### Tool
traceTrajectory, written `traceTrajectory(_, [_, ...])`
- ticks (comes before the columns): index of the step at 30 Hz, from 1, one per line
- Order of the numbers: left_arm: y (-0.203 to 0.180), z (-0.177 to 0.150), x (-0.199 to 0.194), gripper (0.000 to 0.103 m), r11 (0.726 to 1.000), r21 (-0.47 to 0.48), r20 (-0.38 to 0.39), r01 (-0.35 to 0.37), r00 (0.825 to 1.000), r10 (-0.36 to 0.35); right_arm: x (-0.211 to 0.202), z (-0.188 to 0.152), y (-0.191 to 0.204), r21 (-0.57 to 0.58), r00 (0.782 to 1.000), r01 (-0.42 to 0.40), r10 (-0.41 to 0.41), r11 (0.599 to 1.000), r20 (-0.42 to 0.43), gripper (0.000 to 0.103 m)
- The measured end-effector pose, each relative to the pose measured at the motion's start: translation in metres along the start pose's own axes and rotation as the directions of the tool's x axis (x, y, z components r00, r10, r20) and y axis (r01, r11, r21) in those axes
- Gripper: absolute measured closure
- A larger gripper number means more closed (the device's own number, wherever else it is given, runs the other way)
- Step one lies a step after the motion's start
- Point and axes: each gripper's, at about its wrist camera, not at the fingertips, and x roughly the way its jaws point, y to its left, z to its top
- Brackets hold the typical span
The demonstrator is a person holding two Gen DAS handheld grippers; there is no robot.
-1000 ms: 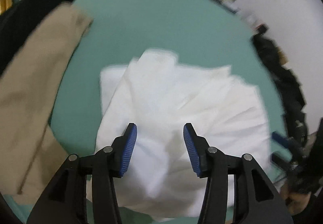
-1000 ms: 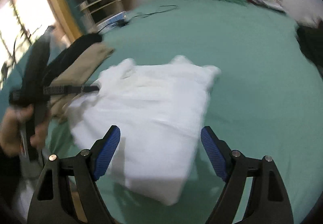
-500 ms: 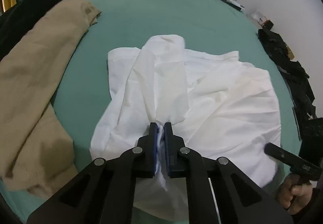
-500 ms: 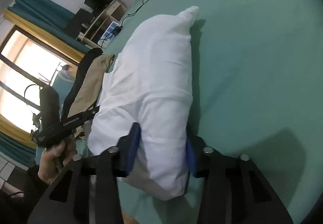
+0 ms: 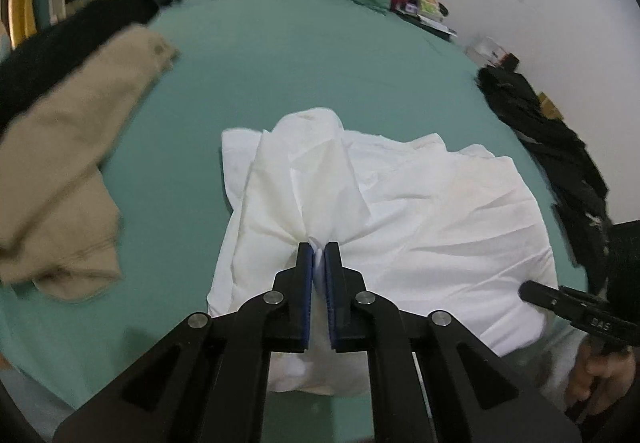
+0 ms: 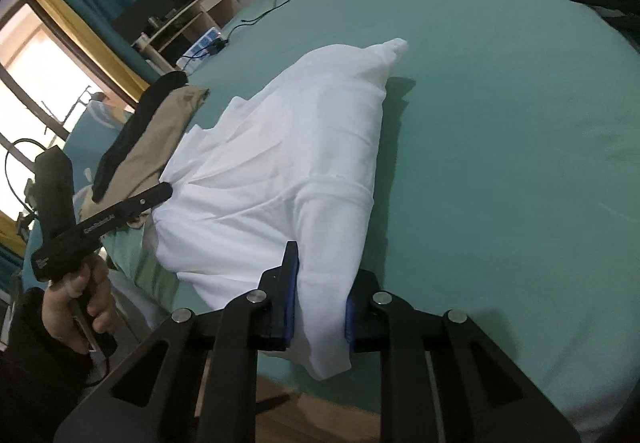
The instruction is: Fold large clothes
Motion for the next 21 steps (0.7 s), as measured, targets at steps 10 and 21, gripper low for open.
traceTrajectory(10, [-0.014, -0.003, 0.009, 0.092, 0.997, -0.020, -0.057, -0.075, 0.996, 0.074, -0.023, -0.033, -0.036, 0.004, 0.995, 0.100, -0.100, 0.995, -0.021, 0.076])
traceTrajectory(21, [-0.041, 0.064, 0.068, 0.056, 0.982, 0.188, -0.115, -0.028, 0.992, 0.051, -0.037, -0.015, -0.038, -0.018, 0.991, 0.106, -0.104, 0.994, 0.079, 0.058])
